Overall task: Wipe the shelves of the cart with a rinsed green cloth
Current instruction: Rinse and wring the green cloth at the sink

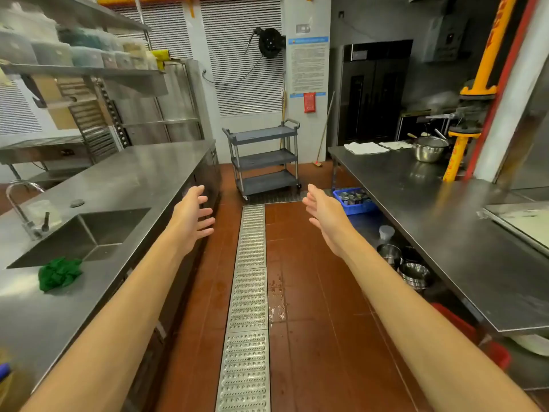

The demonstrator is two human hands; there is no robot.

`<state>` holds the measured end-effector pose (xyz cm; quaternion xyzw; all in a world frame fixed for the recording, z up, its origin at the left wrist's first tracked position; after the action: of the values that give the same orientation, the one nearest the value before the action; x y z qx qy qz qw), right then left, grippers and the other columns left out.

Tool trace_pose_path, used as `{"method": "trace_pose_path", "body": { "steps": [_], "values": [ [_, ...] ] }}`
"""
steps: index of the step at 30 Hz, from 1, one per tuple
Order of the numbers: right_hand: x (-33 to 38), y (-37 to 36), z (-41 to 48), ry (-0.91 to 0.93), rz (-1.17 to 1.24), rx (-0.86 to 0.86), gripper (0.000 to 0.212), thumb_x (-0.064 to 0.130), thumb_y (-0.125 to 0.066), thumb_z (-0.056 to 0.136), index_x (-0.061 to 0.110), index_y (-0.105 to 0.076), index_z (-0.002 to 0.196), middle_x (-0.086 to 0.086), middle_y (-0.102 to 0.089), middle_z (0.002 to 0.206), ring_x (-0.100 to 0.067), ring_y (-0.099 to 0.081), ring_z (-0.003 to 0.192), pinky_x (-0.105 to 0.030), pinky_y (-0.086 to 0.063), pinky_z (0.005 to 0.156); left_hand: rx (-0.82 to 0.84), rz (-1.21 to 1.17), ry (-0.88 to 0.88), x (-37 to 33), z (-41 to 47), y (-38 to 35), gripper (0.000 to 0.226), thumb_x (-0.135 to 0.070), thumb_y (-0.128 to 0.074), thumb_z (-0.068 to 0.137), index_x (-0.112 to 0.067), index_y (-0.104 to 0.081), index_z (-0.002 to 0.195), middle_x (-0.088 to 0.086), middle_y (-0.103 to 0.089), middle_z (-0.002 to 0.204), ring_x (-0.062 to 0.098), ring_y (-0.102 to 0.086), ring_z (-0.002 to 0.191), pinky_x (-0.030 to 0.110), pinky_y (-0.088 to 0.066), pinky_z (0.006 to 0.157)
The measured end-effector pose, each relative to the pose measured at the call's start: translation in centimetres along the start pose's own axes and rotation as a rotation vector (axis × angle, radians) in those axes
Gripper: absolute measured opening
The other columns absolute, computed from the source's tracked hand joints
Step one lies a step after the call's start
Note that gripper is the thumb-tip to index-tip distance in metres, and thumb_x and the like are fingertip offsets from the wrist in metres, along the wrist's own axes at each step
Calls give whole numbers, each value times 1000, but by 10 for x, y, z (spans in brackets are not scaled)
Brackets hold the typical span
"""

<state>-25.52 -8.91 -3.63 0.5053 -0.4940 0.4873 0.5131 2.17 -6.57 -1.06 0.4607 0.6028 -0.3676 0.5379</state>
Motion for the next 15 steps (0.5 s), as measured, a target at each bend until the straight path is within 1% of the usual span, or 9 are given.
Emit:
{"method": "trace_pose_path", "body": {
  "steps": [3, 5, 15],
  "values": [
    [-3, 1, 33, -14, 1, -15, 60, 57, -39, 101, 19, -45, 147, -1, -47, 152, -23, -42, 140, -52, -28, 119, -16, -3, 13, -2, 34, -4, 56, -47, -41, 105, -15, -44, 151, 17, -48, 152, 37, -51, 136, 53, -41, 114],
    [-2, -3, 58, -14, -14, -12, 60, 58, -40, 100, 20, -47, 145, -2, -48, 152, -24, -43, 140, -53, -29, 119, 4, -14, 25, -3, 58, -10, 56, -47, -41, 105, -15, -44, 151, 17, -47, 152, 37, -51, 135, 53, -41, 114],
    [8, -33, 177, -17, -9, -2, 59, 55, -37, 102, 18, -44, 149, 0, -50, 150, -21, -43, 140, -50, -28, 120, 32, -15, 19, -26, 181, -25, 57, -48, -43, 104, -15, -44, 151, 16, -48, 151, 36, -52, 134, 52, -43, 113]
  ]
}}
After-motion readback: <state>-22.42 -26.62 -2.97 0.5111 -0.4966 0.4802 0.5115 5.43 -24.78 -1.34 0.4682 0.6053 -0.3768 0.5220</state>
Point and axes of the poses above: each hand's wrist, its own z-axis towards the middle knuckle, its own y-axis out of the back of the hand, x = y × z, the point moved 7 cm from there along z, towards the middle knuckle
